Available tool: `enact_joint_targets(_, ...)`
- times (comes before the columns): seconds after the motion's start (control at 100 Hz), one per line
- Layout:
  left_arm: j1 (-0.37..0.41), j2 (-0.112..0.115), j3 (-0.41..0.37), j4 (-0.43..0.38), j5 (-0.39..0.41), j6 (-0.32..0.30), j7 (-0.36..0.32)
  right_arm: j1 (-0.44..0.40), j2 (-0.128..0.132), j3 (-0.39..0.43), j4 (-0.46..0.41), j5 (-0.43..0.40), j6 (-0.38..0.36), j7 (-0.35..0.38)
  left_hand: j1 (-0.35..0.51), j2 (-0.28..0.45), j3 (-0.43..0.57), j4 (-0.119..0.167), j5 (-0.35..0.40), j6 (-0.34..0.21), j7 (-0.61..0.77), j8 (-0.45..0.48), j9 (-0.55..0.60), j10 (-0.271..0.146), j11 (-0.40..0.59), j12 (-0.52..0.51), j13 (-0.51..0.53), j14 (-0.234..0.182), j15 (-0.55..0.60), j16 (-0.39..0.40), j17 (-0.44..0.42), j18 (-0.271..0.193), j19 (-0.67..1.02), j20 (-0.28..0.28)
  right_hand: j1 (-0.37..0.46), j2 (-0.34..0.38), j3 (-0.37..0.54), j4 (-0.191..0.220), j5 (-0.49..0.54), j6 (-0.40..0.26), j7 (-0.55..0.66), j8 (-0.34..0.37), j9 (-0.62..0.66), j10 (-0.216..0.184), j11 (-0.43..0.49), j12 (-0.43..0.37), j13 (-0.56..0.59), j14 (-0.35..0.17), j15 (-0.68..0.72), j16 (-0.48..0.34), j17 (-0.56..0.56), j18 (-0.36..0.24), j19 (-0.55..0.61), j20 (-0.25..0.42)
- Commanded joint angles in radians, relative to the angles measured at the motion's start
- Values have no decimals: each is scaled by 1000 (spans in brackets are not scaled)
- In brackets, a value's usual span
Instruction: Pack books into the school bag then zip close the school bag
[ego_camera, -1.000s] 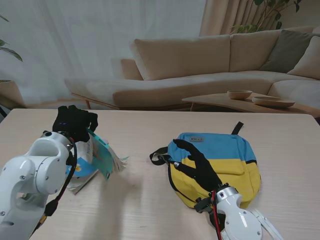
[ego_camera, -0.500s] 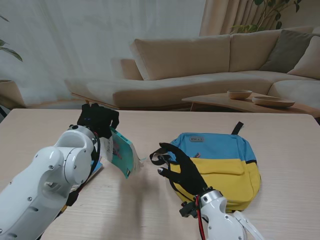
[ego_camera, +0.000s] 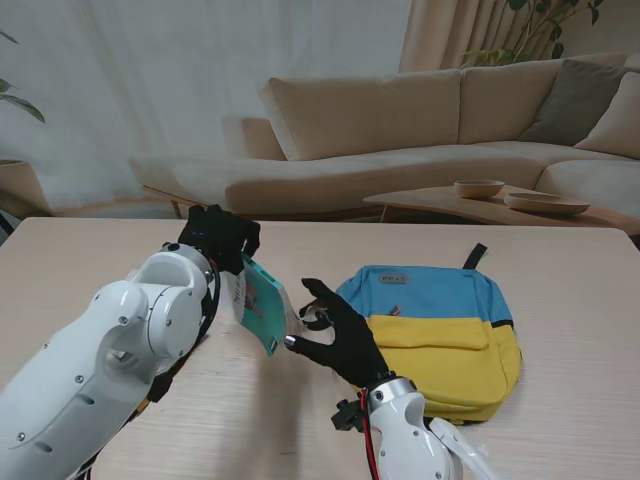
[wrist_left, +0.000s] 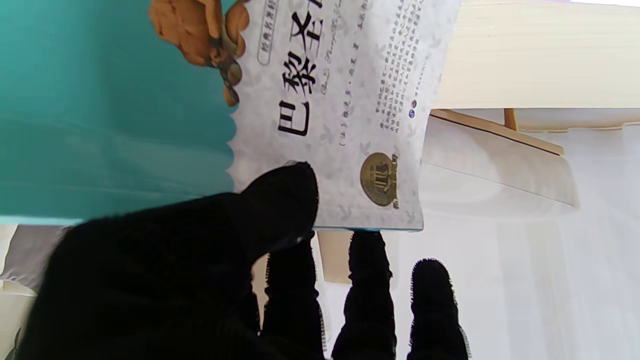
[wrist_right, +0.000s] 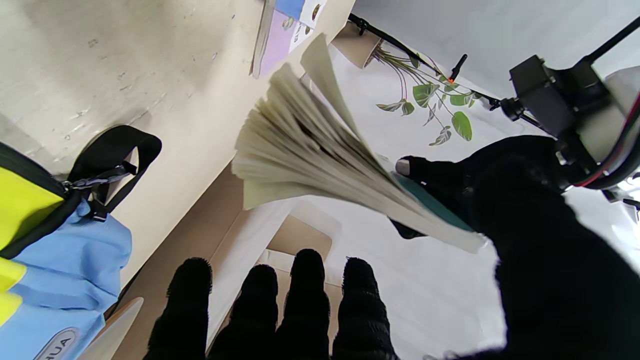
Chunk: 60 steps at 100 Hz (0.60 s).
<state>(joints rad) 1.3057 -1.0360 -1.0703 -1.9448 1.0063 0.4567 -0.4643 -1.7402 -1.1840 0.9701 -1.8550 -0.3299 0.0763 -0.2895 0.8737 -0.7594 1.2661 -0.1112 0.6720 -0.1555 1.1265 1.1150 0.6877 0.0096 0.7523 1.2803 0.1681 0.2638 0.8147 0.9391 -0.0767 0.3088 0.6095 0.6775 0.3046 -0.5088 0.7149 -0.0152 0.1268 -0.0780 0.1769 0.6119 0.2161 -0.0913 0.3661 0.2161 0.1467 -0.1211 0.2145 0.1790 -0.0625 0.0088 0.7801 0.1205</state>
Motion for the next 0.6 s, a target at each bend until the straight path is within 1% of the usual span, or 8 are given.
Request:
enact_joint_targets(0.0, -10, -9, 8, -5, -10, 1, -15, 1, -16, -14, -8, -6, 6, 15, -34, 66, 18, 13, 78, 93, 163, 81, 61, 89, 129, 20, -25, 31, 28, 11, -22, 25, 26, 10, 2, -22, -36, -31, -13, 6, 30, 3, -22, 21, 28, 13, -1, -17, 23, 17, -9, -16, -12, -5)
enact_joint_targets(0.02, -13, -9, 12, -3, -12, 2, -16, 3, -17, -17, -9, -8, 9, 13, -34, 66, 19, 13, 78, 92, 163, 81, 60, 89, 129, 20, -25, 32, 28, 11, -22, 26, 26, 11, 3, -23, -37, -30, -29, 8, 98, -67, -24, 23, 41, 11, 0, -16, 27, 20, -9, -15, -10, -2)
enact_joint_targets(0.04, -16, -8, 16, -2, -14, 3, -17, 5, -18, -22, -9, -10, 13, 10, -33, 66, 19, 13, 78, 92, 163, 81, 60, 90, 129, 19, -24, 32, 28, 11, -22, 26, 26, 11, 3, -24, -37, -30, -31, 10, 116, -84, -23, 25, 46, 12, 3, -15, 31, 22, -9, -14, -9, -2)
enact_joint_targets(0.25, -35, -6, 38, -2, -46, -6, -28, 47, -39, -76, 12, -35, 80, -46, -35, 67, 18, 14, 78, 92, 163, 82, 61, 88, 129, 20, -25, 32, 28, 11, -23, 27, 25, 12, 30, -28, -13, -27, -32, 32, 228, -105, -28, 42, 119, 46, 12, -1, 100, 58, -8, -2, 45, 28)
enact_joint_targets(0.34, -32, -5, 39, -11, -54, -11, -32, 66, -53, -94, 30, -33, 102, -76, -36, 67, 19, 15, 78, 92, 163, 82, 61, 88, 129, 19, -24, 31, 28, 11, -22, 27, 25, 12, 53, -36, 73, -32, -9, 26, 332, -143, -32, 47, 243, 93, 36, 6, 117, 67, 7, 5, 78, 51)
enact_joint_targets(0.48, -15, -4, 31, -28, -64, -18, -31, 85, -80, -109, 60, -4, 108, -143, -35, 67, 19, 15, 78, 91, 162, 82, 61, 90, 128, 20, -24, 31, 28, 11, -22, 26, 25, 12, 86, -96, 422, -54, 221, -13, 486, -222, 176, 65, 278, 110, 166, 27, 169, 98, 73, 34, 150, 105)
enact_joint_targets(0.58, -4, -4, 22, -37, -64, -26, -30, 85, -96, -109, 67, 37, 88, -178, -34, 69, 17, 15, 78, 91, 161, 82, 60, 89, 127, 20, -23, 31, 28, 11, -23, 27, 24, 12, 249, -61, 468, -65, 474, -35, 534, -261, 410, 96, 242, 104, 331, 68, 206, 117, 182, 83, 235, 159)
enact_joint_targets(0.59, -4, -4, 22, -37, -65, -26, -30, 86, -97, -109, 68, 39, 85, -183, -34, 70, 16, 15, 78, 91, 161, 82, 60, 88, 127, 21, -23, 31, 28, 11, -23, 27, 24, 12, 269, -67, 468, -86, 494, -38, 561, -310, 431, 100, 236, 108, 347, 73, 209, 120, 193, 90, 242, 170)
